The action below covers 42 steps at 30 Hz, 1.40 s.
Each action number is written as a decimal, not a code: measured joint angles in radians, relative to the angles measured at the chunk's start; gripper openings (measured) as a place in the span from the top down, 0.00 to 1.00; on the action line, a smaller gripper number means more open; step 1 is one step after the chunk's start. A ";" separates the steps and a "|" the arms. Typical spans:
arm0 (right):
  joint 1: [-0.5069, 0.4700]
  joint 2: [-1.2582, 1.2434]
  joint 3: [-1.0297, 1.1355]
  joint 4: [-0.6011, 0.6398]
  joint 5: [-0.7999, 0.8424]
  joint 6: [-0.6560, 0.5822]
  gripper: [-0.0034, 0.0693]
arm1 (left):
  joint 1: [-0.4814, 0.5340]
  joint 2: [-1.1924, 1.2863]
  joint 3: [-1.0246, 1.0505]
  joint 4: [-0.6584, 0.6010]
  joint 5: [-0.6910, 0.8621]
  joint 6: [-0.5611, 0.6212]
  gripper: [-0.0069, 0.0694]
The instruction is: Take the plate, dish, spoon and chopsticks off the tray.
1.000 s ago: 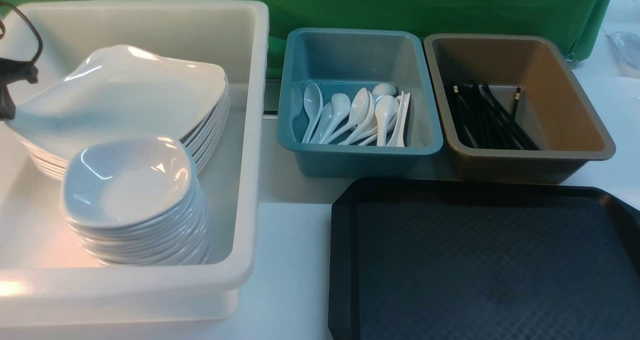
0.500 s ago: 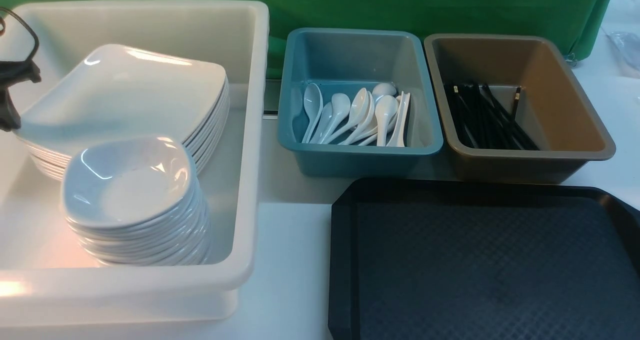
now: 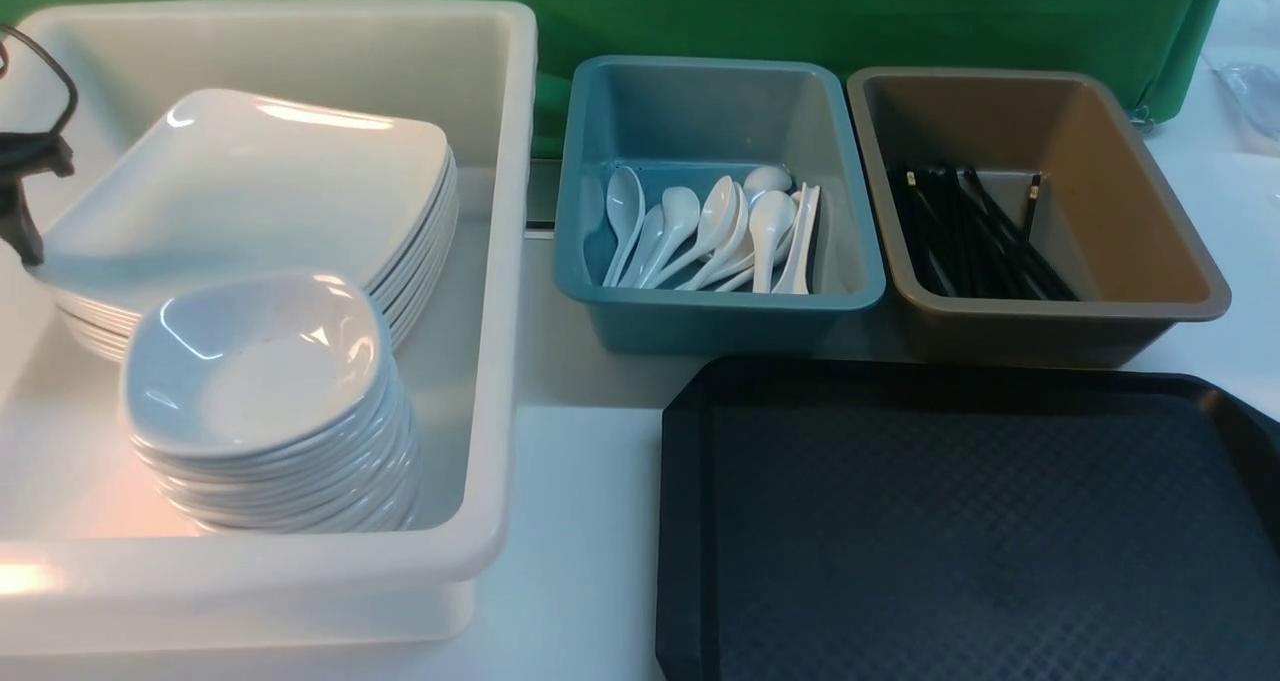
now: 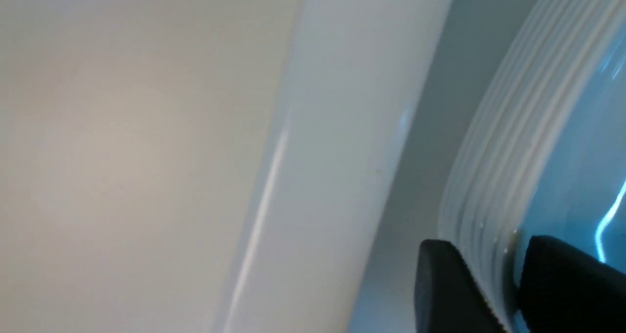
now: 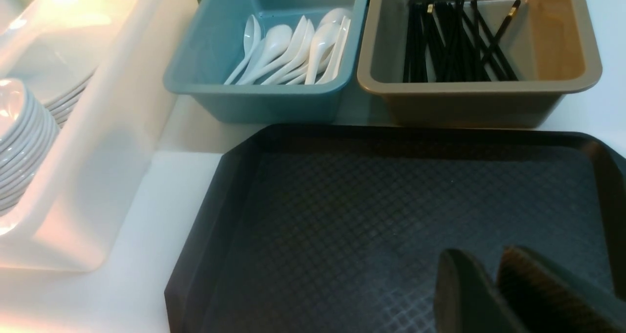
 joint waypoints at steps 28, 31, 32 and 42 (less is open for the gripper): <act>0.000 0.023 -0.140 0.000 -0.347 -0.081 0.93 | -0.515 -1.007 0.298 -0.256 -0.074 0.284 0.91; 0.000 0.023 -0.140 0.000 -0.347 -0.082 0.93 | -0.558 -1.188 0.478 -0.245 -0.149 0.274 0.91; 0.000 0.023 -0.140 0.000 -0.347 -0.083 0.93 | -0.563 -1.254 0.546 -0.244 -0.173 0.272 0.91; 0.000 -0.156 0.034 0.002 -0.537 -0.153 0.92 | -0.568 -1.709 1.128 -0.252 -0.305 0.198 0.91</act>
